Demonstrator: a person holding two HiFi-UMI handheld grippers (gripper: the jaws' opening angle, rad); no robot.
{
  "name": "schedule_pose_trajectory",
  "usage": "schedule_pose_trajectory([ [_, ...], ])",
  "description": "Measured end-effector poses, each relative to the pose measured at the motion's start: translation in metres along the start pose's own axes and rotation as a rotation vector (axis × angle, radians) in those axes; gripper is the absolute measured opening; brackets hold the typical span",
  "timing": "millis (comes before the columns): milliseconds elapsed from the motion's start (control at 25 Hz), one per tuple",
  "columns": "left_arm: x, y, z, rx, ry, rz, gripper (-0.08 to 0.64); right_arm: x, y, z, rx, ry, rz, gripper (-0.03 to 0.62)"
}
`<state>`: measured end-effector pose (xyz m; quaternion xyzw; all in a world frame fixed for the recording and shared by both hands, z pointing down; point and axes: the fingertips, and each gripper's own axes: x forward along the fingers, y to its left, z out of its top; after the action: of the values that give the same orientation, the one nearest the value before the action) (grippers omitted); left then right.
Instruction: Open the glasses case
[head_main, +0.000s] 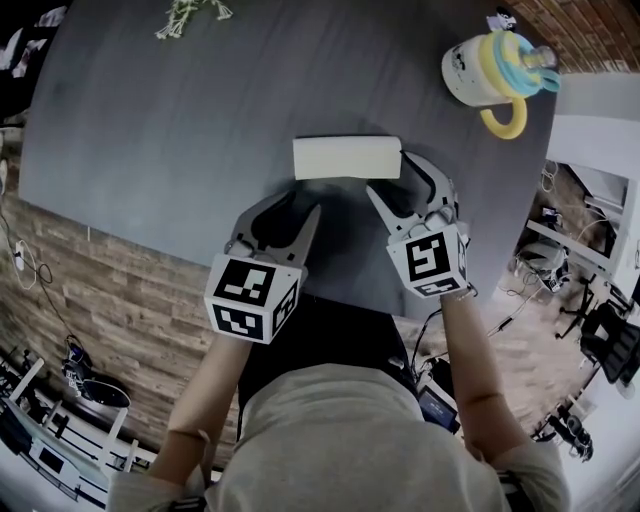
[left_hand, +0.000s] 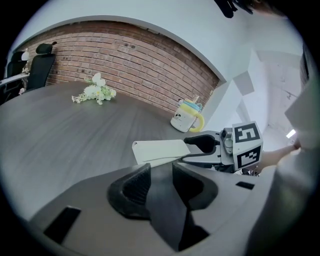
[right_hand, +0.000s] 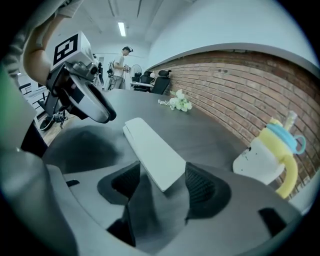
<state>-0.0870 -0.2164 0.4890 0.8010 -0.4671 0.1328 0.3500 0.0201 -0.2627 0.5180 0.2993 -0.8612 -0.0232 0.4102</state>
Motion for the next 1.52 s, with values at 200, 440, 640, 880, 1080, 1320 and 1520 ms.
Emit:
schedule_pose_trajectory([
  [200, 0.001, 0.003, 0.001, -0.003, -0.006, 0.003, 0.15, -0.003, -0.001, 0.001, -0.008, 0.011, 0.007, 0.249],
  [440, 0.002, 0.006, 0.006, -0.029, -0.025, 0.018, 0.15, -0.007, -0.003, -0.001, 0.006, -0.013, 0.0, 0.225],
  [640, 0.004, 0.001, 0.007, -0.033, -0.024, 0.012, 0.15, -0.01, -0.005, 0.006, -0.009, -0.023, -0.01, 0.218],
  [880, 0.004, -0.003, 0.013, -0.039, -0.04, 0.009, 0.15, -0.014, -0.012, 0.013, -0.023, -0.059, -0.042, 0.219],
  [1080, 0.001, 0.001, 0.019, -0.029, -0.054, 0.015, 0.15, -0.016, -0.016, 0.027, -0.024, -0.104, -0.045, 0.158],
  [1320, 0.003, 0.008, 0.03, -0.025, -0.075, 0.034, 0.149, -0.011, -0.022, 0.04, -0.037, -0.124, -0.004, 0.061],
  [1520, 0.005, 0.011, 0.038, -0.013, -0.084, 0.046, 0.146, -0.005, -0.035, 0.047, -0.011, -0.134, 0.013, 0.062],
])
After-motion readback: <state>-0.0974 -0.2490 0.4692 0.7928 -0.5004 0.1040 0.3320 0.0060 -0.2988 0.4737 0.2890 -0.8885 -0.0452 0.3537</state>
